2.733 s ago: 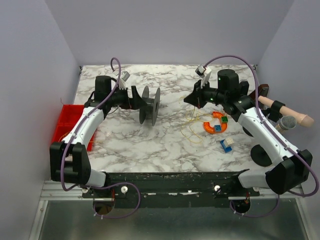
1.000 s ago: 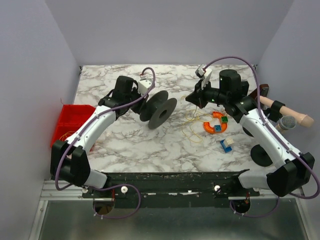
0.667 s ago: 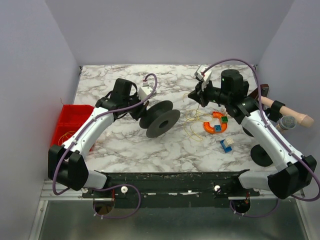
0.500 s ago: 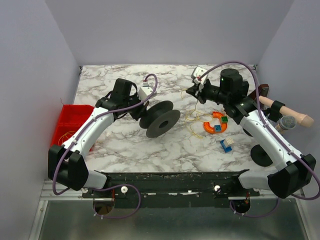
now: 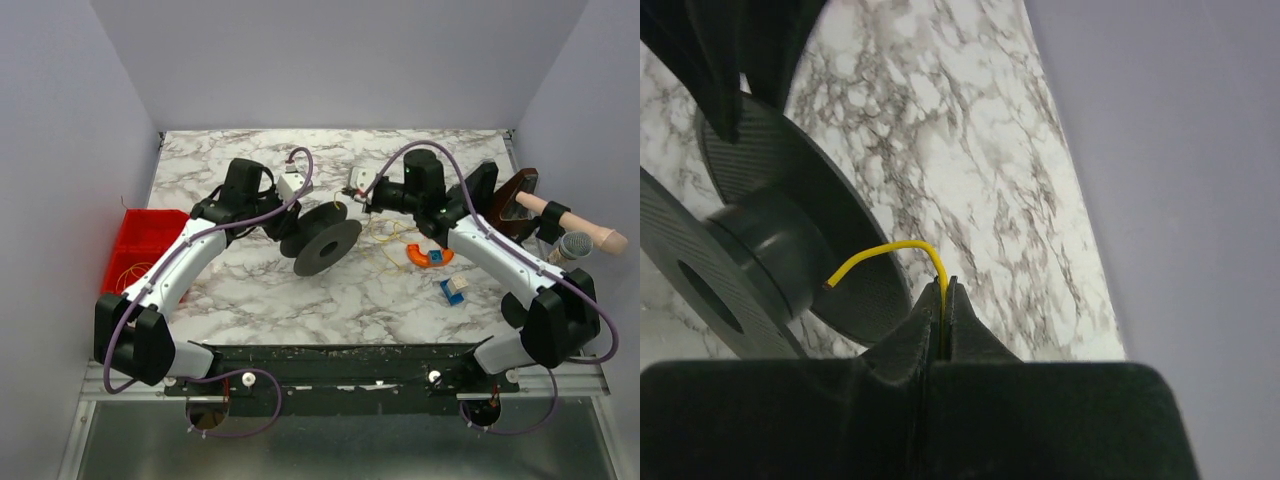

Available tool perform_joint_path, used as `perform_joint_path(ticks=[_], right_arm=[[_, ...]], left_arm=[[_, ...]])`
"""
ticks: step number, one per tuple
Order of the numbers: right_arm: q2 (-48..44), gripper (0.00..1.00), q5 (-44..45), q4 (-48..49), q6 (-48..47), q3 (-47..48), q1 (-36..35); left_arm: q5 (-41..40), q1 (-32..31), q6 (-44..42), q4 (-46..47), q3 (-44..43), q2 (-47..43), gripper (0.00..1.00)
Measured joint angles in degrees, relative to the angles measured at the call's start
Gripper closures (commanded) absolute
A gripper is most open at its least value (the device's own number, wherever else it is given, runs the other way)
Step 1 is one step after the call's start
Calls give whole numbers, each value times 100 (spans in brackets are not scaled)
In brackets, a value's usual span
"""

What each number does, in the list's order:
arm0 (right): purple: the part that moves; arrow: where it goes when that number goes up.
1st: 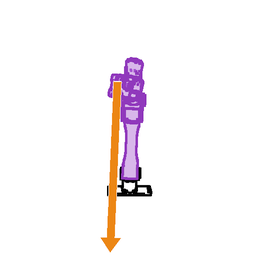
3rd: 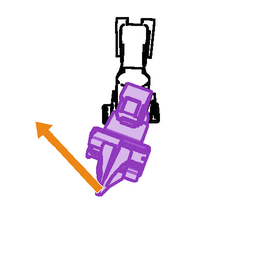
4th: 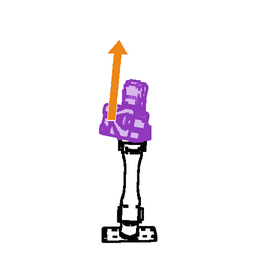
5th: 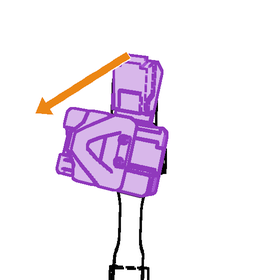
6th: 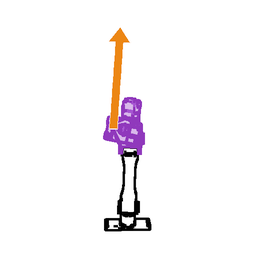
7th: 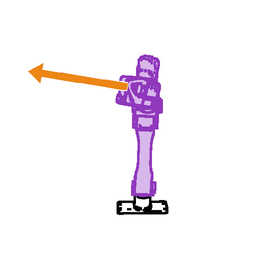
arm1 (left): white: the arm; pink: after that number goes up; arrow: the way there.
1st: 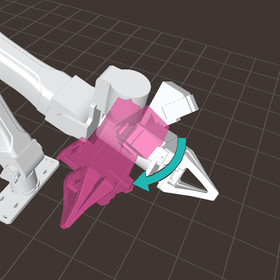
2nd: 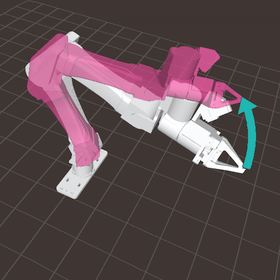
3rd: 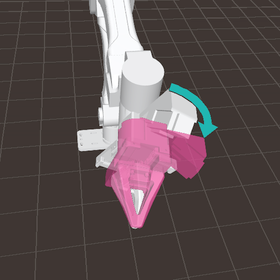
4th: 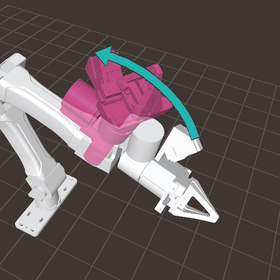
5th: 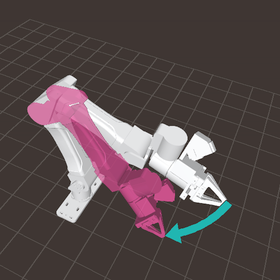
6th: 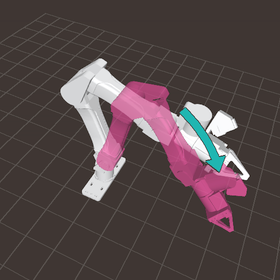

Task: Wrap the cables

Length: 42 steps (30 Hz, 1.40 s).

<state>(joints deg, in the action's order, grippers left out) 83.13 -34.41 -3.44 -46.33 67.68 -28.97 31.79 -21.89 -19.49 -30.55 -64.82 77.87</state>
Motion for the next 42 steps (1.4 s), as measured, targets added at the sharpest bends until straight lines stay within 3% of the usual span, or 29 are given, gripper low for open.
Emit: perform_joint_path(ticks=[5,10,23,30,37,42], right_arm=[[15,99,48,1088,-20,-660,-514],[175,99,90,1637,-181,-734,-601],[511,99,72,1766,-844,-732,-780],[691,99,76,1921,-1104,-732,-920],[752,99,70,2031,-1180,-732,-992],[763,99,70,2046,-1185,-732,-994]], left_arm=[[203,0,122,219,0,15,53],[348,0,227,374,0,50,39],[1067,315,706,713,0,103,26],[1281,365,1250,1185,0,216,27],[1224,367,1436,1325,0,516,46],[1172,367,1432,1340,2,573,44]])
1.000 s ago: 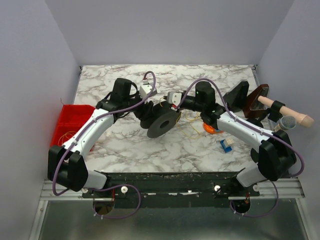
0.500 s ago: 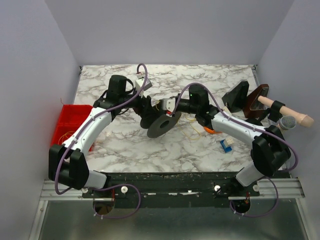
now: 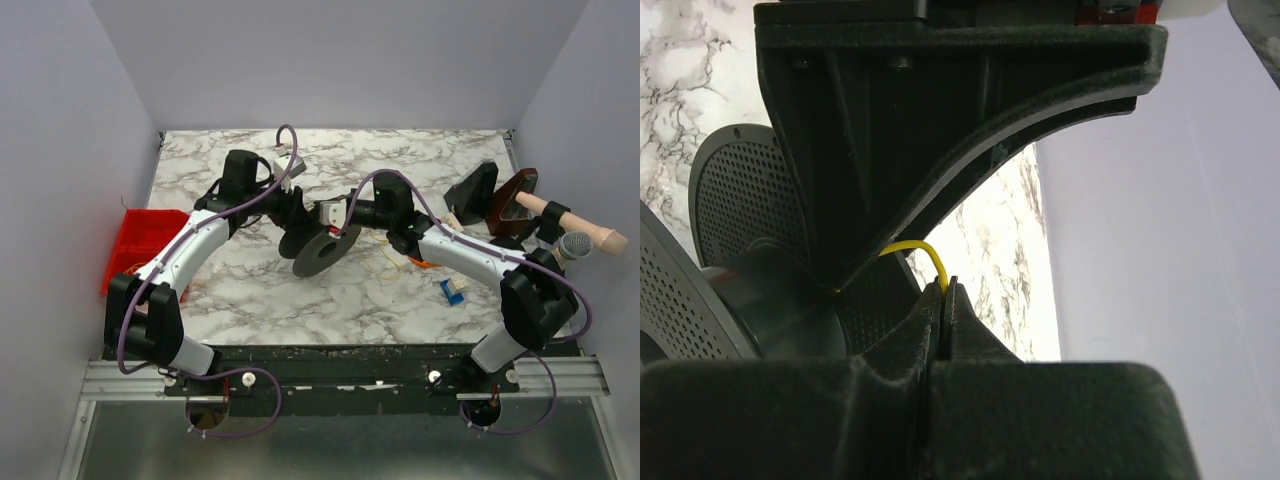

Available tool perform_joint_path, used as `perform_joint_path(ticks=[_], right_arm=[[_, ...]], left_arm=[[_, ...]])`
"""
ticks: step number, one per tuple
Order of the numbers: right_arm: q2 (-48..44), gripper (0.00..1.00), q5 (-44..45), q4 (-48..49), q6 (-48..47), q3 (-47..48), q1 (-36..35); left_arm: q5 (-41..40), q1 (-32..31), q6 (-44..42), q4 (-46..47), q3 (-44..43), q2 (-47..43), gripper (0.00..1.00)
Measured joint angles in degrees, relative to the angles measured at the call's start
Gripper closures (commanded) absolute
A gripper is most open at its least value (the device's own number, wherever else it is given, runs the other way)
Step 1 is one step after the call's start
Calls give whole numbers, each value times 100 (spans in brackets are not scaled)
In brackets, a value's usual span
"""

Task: Wrap the cables

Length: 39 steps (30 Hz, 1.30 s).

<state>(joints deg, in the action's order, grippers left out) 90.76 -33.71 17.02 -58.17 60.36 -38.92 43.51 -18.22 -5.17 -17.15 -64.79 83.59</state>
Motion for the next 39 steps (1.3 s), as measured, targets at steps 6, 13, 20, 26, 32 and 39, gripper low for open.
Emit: perform_joint_path(ticks=[6,13,20,26,32,39], right_arm=[[-15,99,7,160,-46,-114,-2],[-98,99,55,417,-205,-332,-2],[-323,99,35,737,-737,-1062,-22],[-293,99,22,905,-817,-1099,-42],[-63,99,-48,767,-925,-719,-42],[-31,99,-229,660,-984,-632,-129]], left_arm=[[0,-2,70,107,0,0,49],[-107,-57,-144,68,63,39,37],[-153,-68,-192,42,125,66,37],[-146,-105,-236,39,125,66,37],[-83,-142,-389,-35,109,107,48],[-35,46,-730,-293,192,-11,47]])
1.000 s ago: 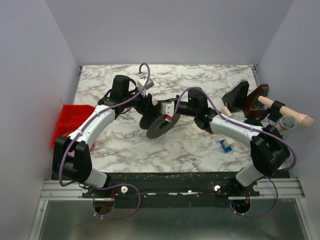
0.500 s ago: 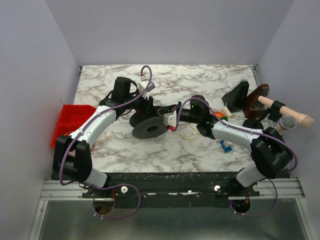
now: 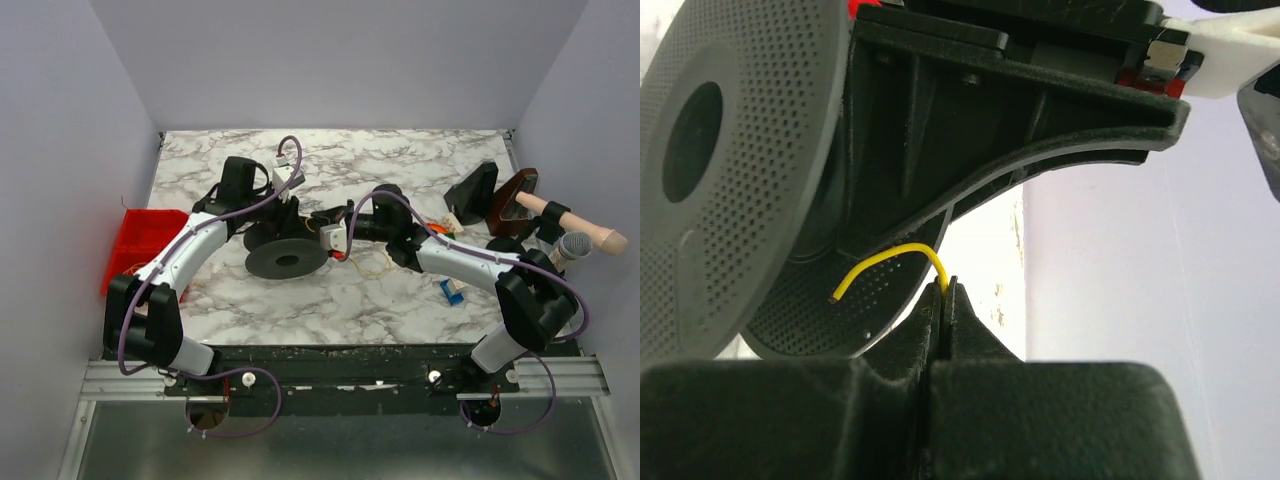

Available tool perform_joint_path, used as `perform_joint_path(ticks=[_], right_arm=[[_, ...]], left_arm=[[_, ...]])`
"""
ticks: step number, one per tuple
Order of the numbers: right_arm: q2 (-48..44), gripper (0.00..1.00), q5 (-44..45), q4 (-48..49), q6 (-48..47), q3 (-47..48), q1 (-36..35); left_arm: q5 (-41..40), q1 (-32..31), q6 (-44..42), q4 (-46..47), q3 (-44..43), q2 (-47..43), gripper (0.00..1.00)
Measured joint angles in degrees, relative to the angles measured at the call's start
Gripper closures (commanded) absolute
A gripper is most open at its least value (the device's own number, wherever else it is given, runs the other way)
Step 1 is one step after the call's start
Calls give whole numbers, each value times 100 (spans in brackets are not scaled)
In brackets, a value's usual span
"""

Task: Wrap the cables

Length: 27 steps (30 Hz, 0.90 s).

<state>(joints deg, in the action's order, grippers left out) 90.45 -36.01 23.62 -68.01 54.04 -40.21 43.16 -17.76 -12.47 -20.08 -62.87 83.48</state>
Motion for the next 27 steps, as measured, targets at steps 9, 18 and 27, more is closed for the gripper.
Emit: perform_joint_path(ticks=[9,18,27], right_arm=[[0,100,-101,-24,7,0,-35],[-24,99,-96,-15,81,-2,-35],[-468,99,66,138,302,-234,28]], left_arm=[[-68,225,-516,-549,-48,-79,47],[-310,378,-1283,-1351,-273,-188,100],[-358,-136,-697,-719,-317,-72,100]])
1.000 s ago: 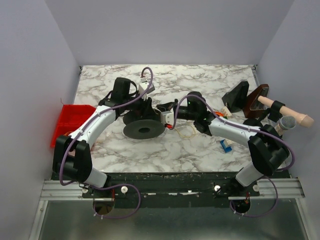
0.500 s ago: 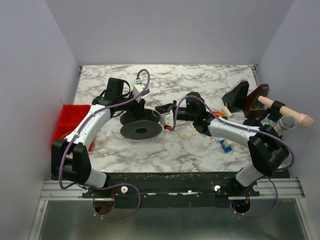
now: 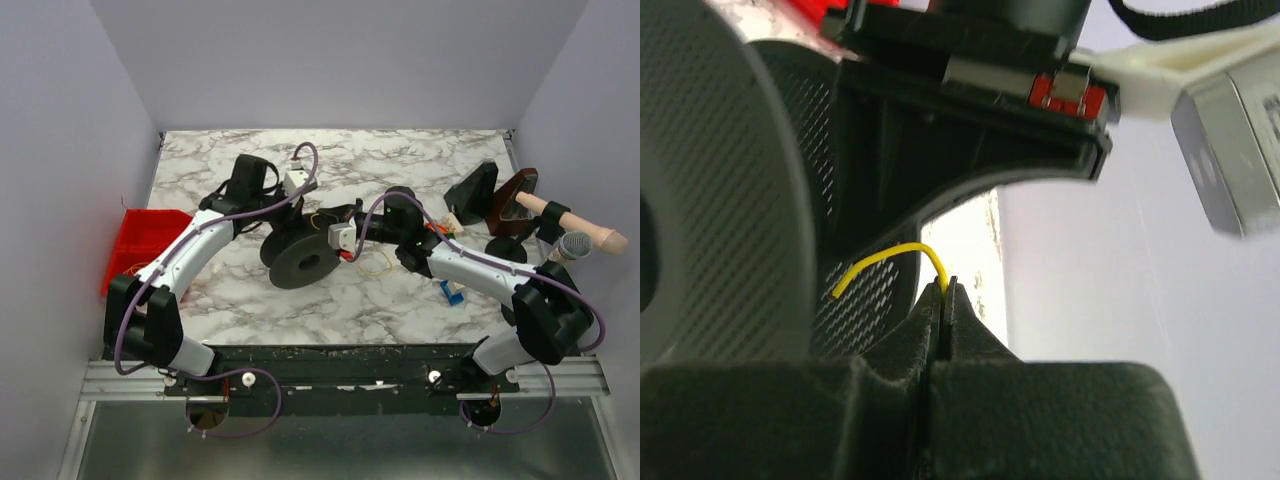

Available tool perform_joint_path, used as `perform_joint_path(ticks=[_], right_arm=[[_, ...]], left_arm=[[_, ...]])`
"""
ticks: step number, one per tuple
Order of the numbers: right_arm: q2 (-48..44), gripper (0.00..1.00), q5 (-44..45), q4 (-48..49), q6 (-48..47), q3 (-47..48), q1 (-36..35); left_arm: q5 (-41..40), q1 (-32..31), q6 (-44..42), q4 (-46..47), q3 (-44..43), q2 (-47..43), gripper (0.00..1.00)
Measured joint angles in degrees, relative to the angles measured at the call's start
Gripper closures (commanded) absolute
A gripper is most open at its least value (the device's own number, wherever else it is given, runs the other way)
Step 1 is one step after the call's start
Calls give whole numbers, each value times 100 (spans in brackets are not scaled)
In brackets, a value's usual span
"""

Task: Wrap the cables

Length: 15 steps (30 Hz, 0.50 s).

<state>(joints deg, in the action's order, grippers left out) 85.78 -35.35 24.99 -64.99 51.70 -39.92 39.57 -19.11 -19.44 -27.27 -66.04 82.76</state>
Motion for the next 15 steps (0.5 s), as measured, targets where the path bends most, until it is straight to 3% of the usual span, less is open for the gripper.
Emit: perform_joint_path(ticks=[6,9,15], right_arm=[[-105,99,63,74,2,-122,68],[-105,99,164,114,-37,-234,90],[-144,99,444,625,72,-702,90]], left_arm=[[-76,-785,44,153,-313,417,99],[-87,-763,46,201,-407,599,83],[-37,-686,37,284,-428,625,61]])
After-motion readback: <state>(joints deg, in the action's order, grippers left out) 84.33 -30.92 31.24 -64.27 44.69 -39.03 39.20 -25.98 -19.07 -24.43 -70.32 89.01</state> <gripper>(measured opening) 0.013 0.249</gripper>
